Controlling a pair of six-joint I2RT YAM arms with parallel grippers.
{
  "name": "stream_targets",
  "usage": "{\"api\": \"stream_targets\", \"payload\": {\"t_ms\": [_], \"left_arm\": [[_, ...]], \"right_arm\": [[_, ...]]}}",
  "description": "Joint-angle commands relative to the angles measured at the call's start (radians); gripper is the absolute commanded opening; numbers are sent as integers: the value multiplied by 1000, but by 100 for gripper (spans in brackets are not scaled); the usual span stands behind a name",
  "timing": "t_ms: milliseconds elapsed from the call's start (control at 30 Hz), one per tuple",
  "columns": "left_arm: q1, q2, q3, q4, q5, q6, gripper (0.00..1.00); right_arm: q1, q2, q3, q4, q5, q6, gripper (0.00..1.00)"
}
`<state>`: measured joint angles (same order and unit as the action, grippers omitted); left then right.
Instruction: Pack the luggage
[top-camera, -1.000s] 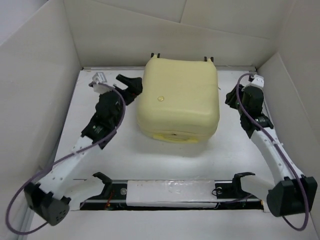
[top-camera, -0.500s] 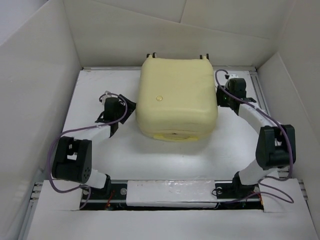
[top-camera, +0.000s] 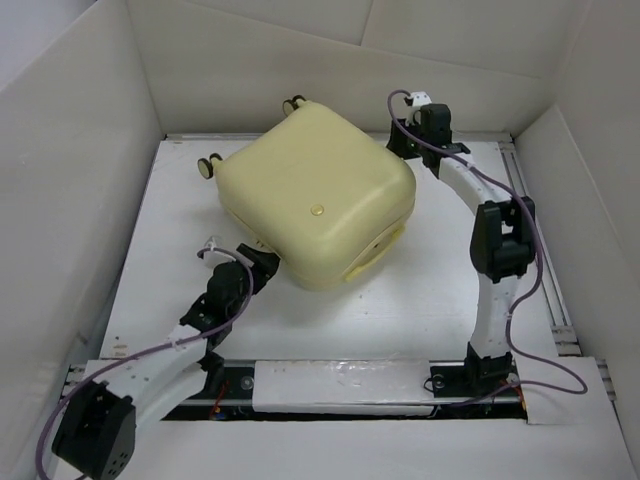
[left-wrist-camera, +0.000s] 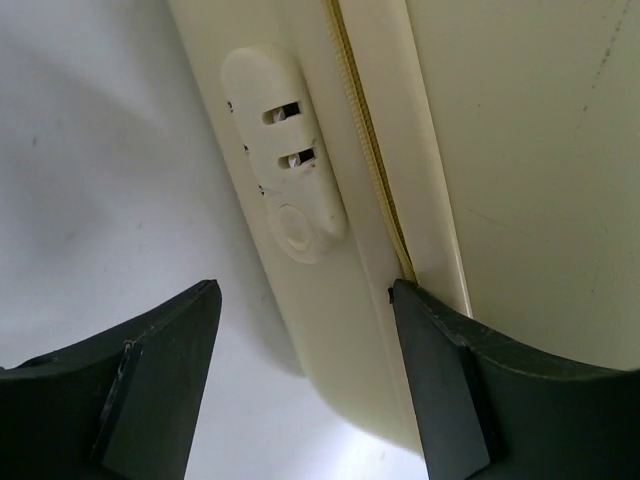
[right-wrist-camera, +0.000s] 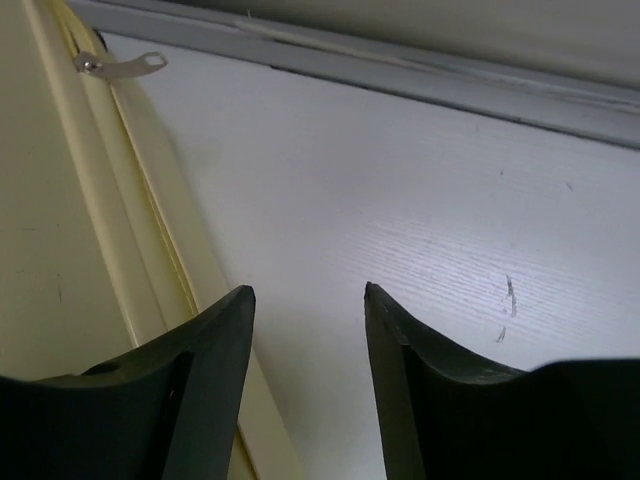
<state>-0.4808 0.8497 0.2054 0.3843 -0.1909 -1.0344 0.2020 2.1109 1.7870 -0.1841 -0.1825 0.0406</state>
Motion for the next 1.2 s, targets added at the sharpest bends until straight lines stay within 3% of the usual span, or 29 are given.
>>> {"api": "stream_targets", "payload": {"t_ms": [0, 200, 300, 333, 400, 533, 567, 633, 667, 700, 767, 833, 1033, 1167], "left_arm": [[-90, -137, 6, 35, 288, -23, 67], [-90, -429, 110, -298, -1, 59, 69], [-90, -489, 123, -389, -68, 73, 69], [-90, -489, 111, -401, -80, 59, 68], [-90, -489, 75, -401, -81, 50, 66], [-79, -388, 51, -329, -52, 28, 69], [-79, -364, 60, -329, -51, 28, 70], [-38, -295, 80, -329, -22, 37, 71], [-24, -281, 80, -318, -10, 49, 69], [10, -272, 80, -308, 1, 50, 69], [50, -262, 63, -286, 45, 50, 69], [115, -262, 49, -245, 76, 50, 69], [189, -129, 72, -162, 163, 89, 69], [189, -38, 92, -110, 186, 99, 60]], "right_arm": [[212, -115, 49, -78, -315, 136, 57], [151, -418, -101, 12, -175, 173, 65], [151, -641, -240, 23, -68, 182, 66], [161, -707, -368, 46, -16, 182, 66], [200, -900, -498, 78, 36, 182, 56], [380, -1190, -838, 100, 196, 241, 7], [407, -1244, -974, 100, 263, 263, 0], [447, -1386, -1099, 138, 320, 344, 0], [459, -1420, -1153, 152, 321, 363, 5], [468, -1442, -1220, 161, 301, 375, 22], [481, -1454, -1250, 161, 291, 407, 45], [493, -1412, -1259, 161, 291, 419, 59], [493, -1229, -1180, 227, 302, 430, 60], [493, -1158, -1169, 274, 331, 452, 58]]}}
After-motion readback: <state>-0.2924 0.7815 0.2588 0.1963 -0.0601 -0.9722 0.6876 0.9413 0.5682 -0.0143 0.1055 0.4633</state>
